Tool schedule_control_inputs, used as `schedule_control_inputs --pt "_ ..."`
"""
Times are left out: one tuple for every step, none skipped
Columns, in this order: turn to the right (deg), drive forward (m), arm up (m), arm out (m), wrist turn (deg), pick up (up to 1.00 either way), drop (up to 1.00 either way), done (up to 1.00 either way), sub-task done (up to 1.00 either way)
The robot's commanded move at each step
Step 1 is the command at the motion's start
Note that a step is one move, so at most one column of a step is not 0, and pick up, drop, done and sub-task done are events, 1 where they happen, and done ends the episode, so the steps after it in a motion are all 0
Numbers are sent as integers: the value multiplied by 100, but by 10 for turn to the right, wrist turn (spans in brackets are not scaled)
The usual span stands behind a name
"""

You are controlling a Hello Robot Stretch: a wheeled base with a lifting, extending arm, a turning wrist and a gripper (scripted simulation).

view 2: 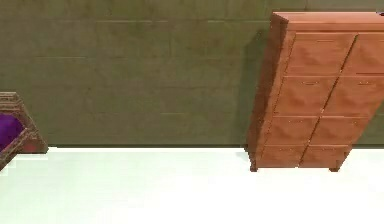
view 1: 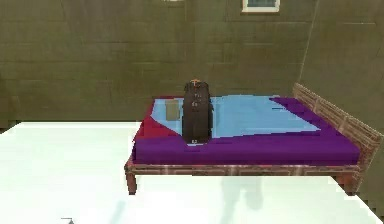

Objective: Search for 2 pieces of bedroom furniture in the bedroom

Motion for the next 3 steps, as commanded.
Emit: schedule_control_inputs --pt "0 55 0 0 0 0 0 0 0" --pt "180 0 0 0 0 0 0 0 0" --pt "0 0 0 0 0 0 0 100 0"
